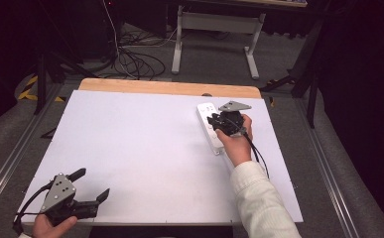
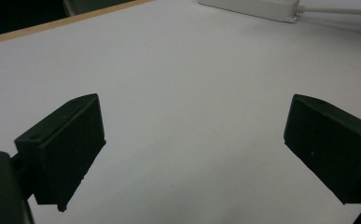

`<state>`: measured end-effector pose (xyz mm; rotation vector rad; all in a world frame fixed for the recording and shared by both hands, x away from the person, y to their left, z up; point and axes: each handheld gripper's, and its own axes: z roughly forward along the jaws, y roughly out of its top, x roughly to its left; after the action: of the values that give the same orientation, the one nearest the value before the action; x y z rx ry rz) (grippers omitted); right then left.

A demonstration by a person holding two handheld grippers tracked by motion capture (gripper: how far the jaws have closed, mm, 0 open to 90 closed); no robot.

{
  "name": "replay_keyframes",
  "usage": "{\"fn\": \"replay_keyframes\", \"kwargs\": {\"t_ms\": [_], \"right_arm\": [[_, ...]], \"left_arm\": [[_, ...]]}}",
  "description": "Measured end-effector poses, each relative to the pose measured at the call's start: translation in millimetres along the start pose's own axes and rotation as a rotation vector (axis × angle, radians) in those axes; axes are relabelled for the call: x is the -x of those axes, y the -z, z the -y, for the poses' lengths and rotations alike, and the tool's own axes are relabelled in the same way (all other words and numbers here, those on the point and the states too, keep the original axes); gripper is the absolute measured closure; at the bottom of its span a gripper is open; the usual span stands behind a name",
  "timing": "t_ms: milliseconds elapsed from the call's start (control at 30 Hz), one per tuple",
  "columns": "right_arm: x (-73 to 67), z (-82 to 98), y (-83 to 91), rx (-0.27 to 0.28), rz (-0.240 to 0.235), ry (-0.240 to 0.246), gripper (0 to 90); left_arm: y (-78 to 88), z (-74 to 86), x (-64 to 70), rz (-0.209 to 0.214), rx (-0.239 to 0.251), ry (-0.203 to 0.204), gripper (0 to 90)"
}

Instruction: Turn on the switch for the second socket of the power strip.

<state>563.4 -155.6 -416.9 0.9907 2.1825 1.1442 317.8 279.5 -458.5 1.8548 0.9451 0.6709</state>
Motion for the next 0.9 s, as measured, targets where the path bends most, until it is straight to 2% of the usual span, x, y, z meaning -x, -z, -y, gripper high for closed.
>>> {"fn": "replay_keyframes", "kwargs": {"t_ms": [67, 367, 600, 900], "right_arm": [[-2.2, -1.8, 5.7, 0.009, -0.012, -0.006, 63.6], [-10.1, -4.9, 36.0, 0.046, -0.075, -0.031, 46.5], [-18.5, -3.0, 61.1, 0.064, -0.121, -0.033, 37.8], [-27.6, 8.5, 91.0, 0.082, -0.161, -0.029, 26.4]], "left_arm": [[-0.1, 0.0, 0.2, 0.001, 0.001, 0.001, 5.4], [0.4, 0.0, 0.2, 0.001, -0.001, 0.002, 5.4], [0.4, -0.1, 0.4, -0.002, 0.0, 0.001, 5.4], [0.5, 0.0, 0.9, 0.004, 0.006, 0.01, 5.4]]}}
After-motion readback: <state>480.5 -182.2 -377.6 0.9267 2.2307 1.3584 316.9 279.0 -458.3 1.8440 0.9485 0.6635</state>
